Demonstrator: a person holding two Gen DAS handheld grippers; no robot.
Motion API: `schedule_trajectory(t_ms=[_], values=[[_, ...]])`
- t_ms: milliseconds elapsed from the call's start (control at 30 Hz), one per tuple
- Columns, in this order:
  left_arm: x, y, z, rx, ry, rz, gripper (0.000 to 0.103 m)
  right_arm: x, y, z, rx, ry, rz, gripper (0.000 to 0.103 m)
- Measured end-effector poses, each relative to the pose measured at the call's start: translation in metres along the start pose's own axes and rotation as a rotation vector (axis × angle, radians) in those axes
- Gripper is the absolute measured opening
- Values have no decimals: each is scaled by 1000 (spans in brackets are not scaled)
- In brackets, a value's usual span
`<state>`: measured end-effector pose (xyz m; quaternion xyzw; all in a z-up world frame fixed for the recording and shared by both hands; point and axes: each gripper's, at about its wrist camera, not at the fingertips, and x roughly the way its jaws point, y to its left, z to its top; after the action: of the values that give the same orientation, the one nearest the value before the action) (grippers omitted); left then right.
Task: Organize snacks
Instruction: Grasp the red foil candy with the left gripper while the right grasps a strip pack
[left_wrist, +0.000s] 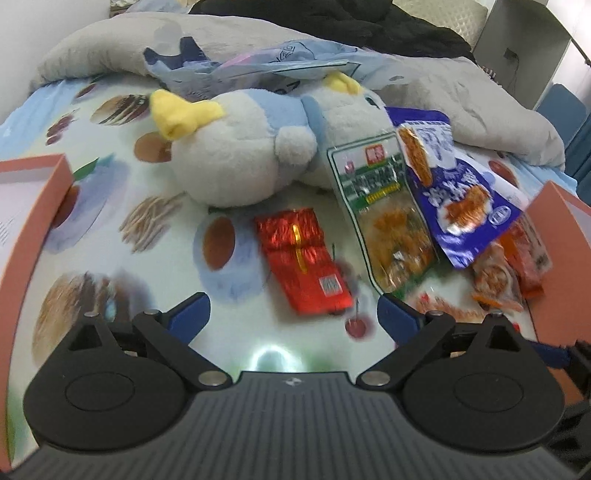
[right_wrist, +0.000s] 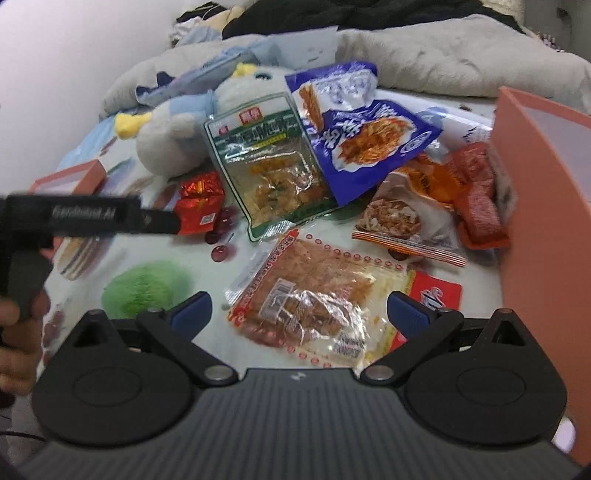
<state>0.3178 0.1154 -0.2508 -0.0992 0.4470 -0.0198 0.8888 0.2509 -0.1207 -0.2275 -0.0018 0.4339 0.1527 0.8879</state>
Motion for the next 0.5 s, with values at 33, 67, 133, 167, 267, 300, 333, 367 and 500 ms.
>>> schedule_trajectory(t_ms=[33, 67, 133, 167, 267, 300, 333, 367, 500], values=[[5, 1, 4, 0, -2, -2, 97, 5, 0, 1, -2, 3, 3, 103], [12, 0, 8, 1, -3, 0, 95, 9, -1, 2, -5, 6, 6, 103], [21, -2, 14, 18, -9, 5, 94, 20, 0, 2, -24, 25, 4, 103], [27, -3, 17, 26, -10, 8, 92, 25, 0, 2, -32, 37, 1, 103], [40, -5, 22, 29, -5, 3, 89, 34, -1, -3, -47, 53, 11, 103], [44, -7, 23, 33, -10, 5, 88, 35, 0, -5, -69, 47, 13, 103], [46, -8, 23, 40, -14, 9, 86, 36, 3, -7, -103, 48, 8, 103], [49, -10, 24, 48, -16, 14, 85, 38, 6, -9, -128, 47, 1, 103], [59, -14, 27, 56, -27, 29, 81, 39, 9, -11, -134, 53, -2, 103]])
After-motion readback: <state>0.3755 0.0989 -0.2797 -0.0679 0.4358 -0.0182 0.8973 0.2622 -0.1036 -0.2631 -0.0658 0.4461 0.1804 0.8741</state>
